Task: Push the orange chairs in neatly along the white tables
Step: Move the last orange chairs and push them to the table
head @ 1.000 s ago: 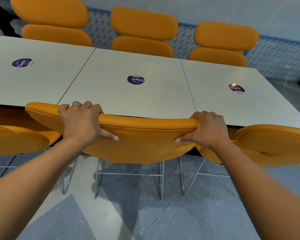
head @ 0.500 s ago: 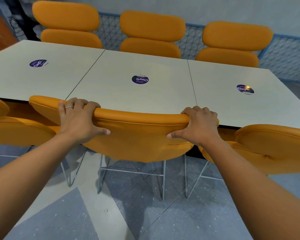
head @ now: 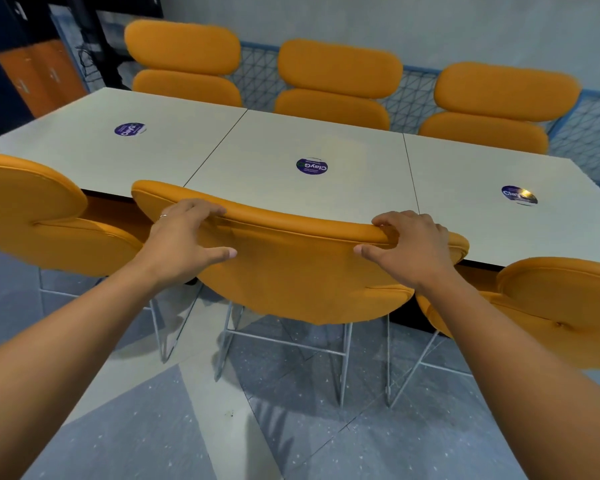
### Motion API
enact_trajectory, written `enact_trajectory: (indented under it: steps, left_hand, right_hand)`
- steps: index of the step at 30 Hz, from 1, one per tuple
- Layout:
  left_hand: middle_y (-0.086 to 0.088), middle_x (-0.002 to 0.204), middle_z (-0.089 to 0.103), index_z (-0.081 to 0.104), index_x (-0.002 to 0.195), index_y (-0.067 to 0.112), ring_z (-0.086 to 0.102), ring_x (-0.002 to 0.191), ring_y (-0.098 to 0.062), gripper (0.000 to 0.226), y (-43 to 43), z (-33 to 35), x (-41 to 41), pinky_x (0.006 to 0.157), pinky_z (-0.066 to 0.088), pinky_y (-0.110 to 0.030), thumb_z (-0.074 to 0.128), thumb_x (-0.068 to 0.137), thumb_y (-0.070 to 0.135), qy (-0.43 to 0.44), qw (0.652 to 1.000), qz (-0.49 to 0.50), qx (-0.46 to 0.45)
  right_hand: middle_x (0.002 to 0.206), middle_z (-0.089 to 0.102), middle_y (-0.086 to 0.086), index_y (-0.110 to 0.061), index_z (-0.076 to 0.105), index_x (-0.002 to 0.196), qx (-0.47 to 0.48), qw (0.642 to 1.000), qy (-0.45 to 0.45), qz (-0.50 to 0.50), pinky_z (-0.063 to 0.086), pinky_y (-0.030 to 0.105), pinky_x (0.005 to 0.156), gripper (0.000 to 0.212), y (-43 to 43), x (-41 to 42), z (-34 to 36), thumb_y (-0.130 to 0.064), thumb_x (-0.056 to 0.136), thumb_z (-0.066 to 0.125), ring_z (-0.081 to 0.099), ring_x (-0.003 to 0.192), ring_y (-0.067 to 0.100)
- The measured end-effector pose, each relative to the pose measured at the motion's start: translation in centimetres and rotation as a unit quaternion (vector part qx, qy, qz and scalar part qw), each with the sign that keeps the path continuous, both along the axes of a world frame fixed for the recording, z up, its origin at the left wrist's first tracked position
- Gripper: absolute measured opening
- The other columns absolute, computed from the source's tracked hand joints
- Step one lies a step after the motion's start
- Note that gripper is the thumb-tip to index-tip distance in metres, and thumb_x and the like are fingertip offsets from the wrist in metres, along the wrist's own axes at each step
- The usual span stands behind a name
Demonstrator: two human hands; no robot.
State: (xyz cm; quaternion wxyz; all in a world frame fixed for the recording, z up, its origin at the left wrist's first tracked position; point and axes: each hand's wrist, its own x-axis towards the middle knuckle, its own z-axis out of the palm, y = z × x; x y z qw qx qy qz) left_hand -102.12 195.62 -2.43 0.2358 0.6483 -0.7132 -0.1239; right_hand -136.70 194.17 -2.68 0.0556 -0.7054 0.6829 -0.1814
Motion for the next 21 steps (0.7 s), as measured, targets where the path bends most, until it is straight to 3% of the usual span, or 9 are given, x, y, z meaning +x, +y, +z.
enact_trajectory:
  steps: [5,9,17,21]
  left_hand:
    - [-0.002,0.140,0.049,0.050,0.132,0.036,0.042,0.129,-0.028,0.067,2.4,-0.1,5.0,0.104,0.040,-0.053,0.077,0.072,0.050,0.024,0.999,0.020,0.020]
    - [-0.001,0.132,0.054,0.053,0.129,0.035,0.047,0.124,-0.026,0.064,4.5,-0.1,10.3,0.101,0.042,-0.052,0.077,0.072,0.050,0.033,0.999,0.031,0.026]
    - [-0.001,0.129,0.058,0.059,0.122,0.031,0.049,0.124,-0.024,0.056,7.8,-0.2,21.1,0.101,0.041,-0.053,0.077,0.073,0.049,0.043,0.997,0.048,0.030]
    - [0.000,0.127,0.060,0.060,0.121,0.030,0.051,0.121,-0.024,0.054,9.2,-0.5,26.3,0.100,0.042,-0.051,0.077,0.073,0.050,0.041,0.997,0.053,0.034]
  right_hand:
    - [0.113,0.067,-0.008,-0.031,0.067,0.120,-0.015,0.996,-0.077,0.051,0.046,0.040,0.089,0.041,1.9,6.0,1.5,-0.051,0.084,0.072,0.055,0.109,0.018]
    - [0.107,0.067,-0.011,-0.028,0.069,0.117,0.028,0.986,-0.130,0.103,0.042,0.027,0.080,0.036,3.5,12.0,1.4,-0.043,0.085,0.075,0.055,0.093,0.005]
    - [0.108,0.065,-0.014,-0.033,0.069,0.116,0.053,0.980,-0.133,0.139,0.042,0.022,0.075,0.035,5.4,23.5,0.4,-0.045,0.084,0.076,0.055,0.088,0.000]
    - [0.106,0.066,-0.015,-0.033,0.070,0.116,0.052,0.978,-0.132,0.153,0.049,0.029,0.079,0.035,5.9,29.4,0.0,-0.046,0.084,0.076,0.059,0.093,0.006]
